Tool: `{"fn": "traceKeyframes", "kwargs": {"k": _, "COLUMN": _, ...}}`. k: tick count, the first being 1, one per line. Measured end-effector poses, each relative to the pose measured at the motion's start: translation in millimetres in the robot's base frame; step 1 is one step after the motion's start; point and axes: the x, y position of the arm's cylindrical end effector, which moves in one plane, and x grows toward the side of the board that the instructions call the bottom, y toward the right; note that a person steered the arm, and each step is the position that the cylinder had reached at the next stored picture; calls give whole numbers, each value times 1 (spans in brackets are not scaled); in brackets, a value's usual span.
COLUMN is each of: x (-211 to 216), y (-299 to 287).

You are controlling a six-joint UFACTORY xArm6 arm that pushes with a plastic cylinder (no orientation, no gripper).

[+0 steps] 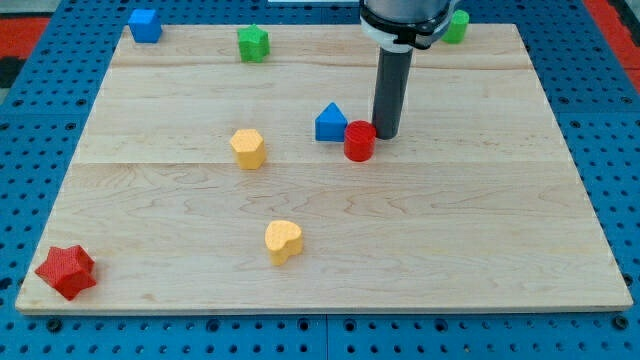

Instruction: Point at yellow heart

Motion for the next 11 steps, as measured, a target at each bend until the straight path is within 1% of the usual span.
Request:
{"fn": "traceKeyframes", "kwargs": {"k": 2, "x": 34, "y": 7}}
{"fn": "traceKeyframes", "kwargs": {"k": 5, "x": 134, "y": 5}}
{"fn": "traceKeyframes", "kwargs": {"k": 6, "x": 158, "y": -4}}
{"fn": "traceKeyframes", "kwargs": {"k": 7, "x": 171, "y": -38}}
{"fn": "traceKeyframes", "kwargs": {"k": 8, "x": 172, "y": -69}}
{"fn": "traceKeyframes", "kwargs": {"k": 10, "x": 164, "y": -83}}
{"fn": "traceKeyframes", "kwargs": {"k": 11, "x": 164, "y": -80}}
